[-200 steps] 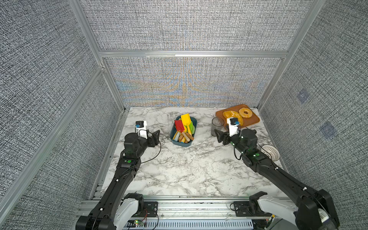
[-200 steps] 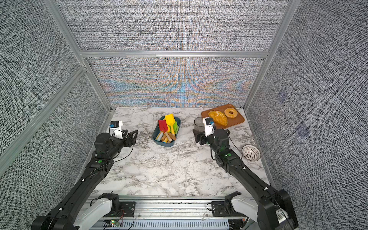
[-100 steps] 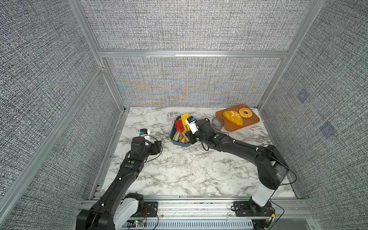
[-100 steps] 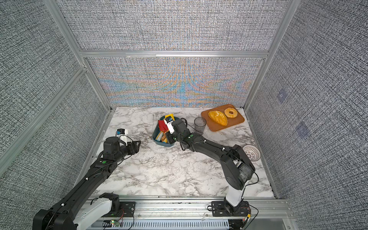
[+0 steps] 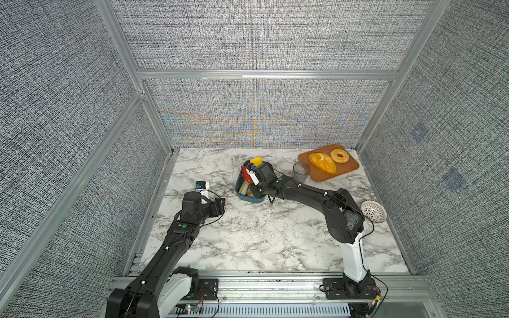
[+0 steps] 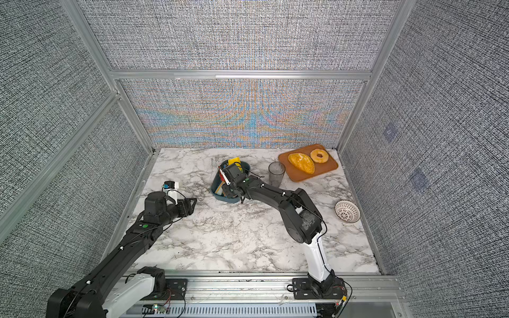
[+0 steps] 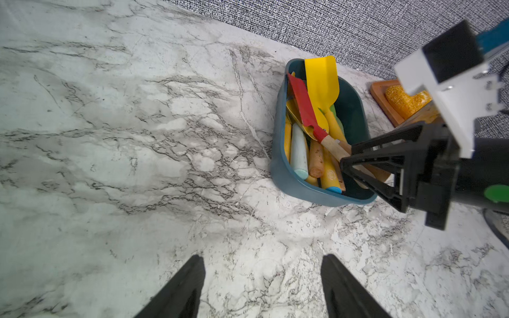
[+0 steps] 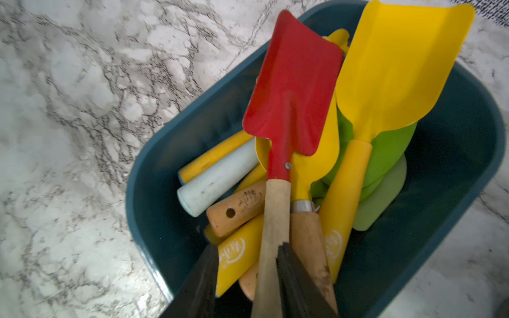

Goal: Take the shovel out of the storage box
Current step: Pick up the shovel from the storage box.

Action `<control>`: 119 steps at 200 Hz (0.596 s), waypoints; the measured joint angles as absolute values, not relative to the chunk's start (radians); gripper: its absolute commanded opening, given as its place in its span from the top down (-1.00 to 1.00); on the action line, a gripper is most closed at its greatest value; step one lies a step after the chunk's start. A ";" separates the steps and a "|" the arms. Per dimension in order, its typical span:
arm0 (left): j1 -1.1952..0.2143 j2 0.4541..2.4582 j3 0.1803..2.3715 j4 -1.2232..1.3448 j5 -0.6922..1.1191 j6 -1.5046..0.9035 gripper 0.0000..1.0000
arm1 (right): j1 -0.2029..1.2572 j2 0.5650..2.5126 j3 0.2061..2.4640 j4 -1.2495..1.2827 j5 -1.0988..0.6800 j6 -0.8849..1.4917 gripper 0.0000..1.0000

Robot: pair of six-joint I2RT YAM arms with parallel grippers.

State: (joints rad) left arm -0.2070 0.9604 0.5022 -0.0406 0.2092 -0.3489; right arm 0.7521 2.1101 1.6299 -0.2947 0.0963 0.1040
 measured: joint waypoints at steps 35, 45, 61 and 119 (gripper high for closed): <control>-0.207 0.937 0.497 -0.039 0.210 -0.349 -0.49 | 0.753 2.175 1.704 -0.337 0.144 0.093 0.16; -0.207 0.935 0.496 -0.039 0.211 -0.349 -0.49 | 0.754 2.190 1.720 -0.340 0.154 0.087 0.20; -0.207 0.933 0.495 -0.039 0.212 -0.349 -0.49 | 0.758 2.210 1.739 -0.350 0.168 0.084 0.24; -0.207 0.924 0.493 -0.039 0.218 -0.352 -0.51 | 0.759 2.268 1.785 -0.401 0.223 0.084 0.38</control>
State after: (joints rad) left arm -0.2070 0.9237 0.4931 -0.0391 0.2180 -0.3519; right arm 0.7586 2.2681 1.7855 -0.4011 0.2230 0.0837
